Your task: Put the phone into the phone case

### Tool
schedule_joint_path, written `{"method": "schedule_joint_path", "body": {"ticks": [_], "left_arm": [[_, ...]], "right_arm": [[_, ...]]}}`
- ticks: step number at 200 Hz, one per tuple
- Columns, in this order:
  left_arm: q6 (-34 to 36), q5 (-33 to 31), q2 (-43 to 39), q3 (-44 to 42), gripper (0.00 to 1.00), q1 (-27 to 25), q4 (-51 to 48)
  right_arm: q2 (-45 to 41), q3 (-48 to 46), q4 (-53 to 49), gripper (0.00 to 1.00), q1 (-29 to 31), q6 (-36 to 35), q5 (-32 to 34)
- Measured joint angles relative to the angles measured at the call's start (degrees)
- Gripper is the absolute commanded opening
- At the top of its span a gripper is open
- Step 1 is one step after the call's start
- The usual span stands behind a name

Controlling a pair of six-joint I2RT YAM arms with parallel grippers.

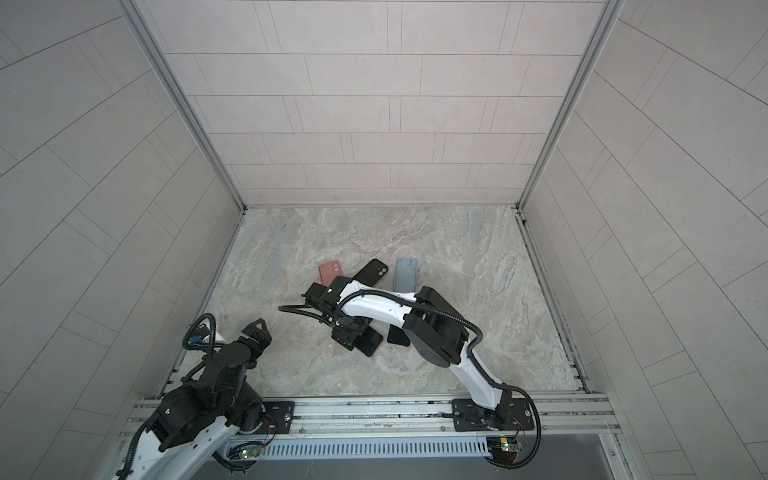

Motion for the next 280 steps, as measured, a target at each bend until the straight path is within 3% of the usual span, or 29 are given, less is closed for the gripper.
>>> {"method": "schedule_joint_path", "body": {"ticks": [52,66,74,77,81,104,134,137,146,180,206,228,248,280], "left_arm": [[0.0,0.0,0.0,0.0,1.0,0.0,0.0],[0.0,0.0,0.0,0.0,1.0,0.0,0.0],[0.0,0.1,0.0,0.0,1.0,0.0,0.0],[0.0,0.1,0.0,0.0,1.0,0.0,0.1],[0.0,0.1,0.0,0.0,1.0,0.0,0.1],[0.0,0.4,0.0,0.0,1.0,0.0,0.2],[2.4,2.2,0.0,-0.2,0.8,0.0,2.0],[3.1,2.7,0.0,-0.4,0.81,0.0,3.0],[5.9,5.5,0.4,-1.1,0.99,0.0,6.6],[13.6,14.6,13.9,-1.6,1.0,0.0,19.9],[17.5,21.3,30.8,0.9,1.0,0.0,27.9],[19.6,25.5,39.8,3.7,1.0,0.0,31.8],[21.1,26.8,40.5,4.0,1.0,0.0,34.1],[21.3,26.7,34.4,3.0,1.0,1.2,34.8]], "right_arm": [[2.3,0.5,-1.2,0.69,0.0,-2.3,3.3],[2.3,0.1,-1.2,0.77,0.0,-2.3,3.4],[2.3,-0.1,-1.1,0.86,0.1,-2.3,3.3],[2.3,-0.1,-1.0,0.97,0.1,-2.3,3.2],[2.3,-0.2,-1.0,1.0,0.2,-2.3,3.1],[1.6,-0.9,0.5,1.0,1.0,-1.5,2.2],[-6.4,-7.1,4.0,1.0,0.8,2.6,-1.9],[-7.8,-8.1,4.5,1.0,0.6,3.0,-2.3],[-12.4,-11.2,6.1,1.0,-0.1,4.4,-3.9],[-25.2,-18.8,10.1,0.99,-3.3,5.7,-7.7],[-22.2,-19.6,11.8,0.99,-3.5,3.5,-8.3],[-17.0,-20.3,13.4,1.0,-3.4,1.7,-8.5],[-14.2,-21.3,15.1,1.0,-3.5,1.0,-9.0],[-12.4,-21.4,16.7,1.0,-3.9,0.8,-9.6]]}}
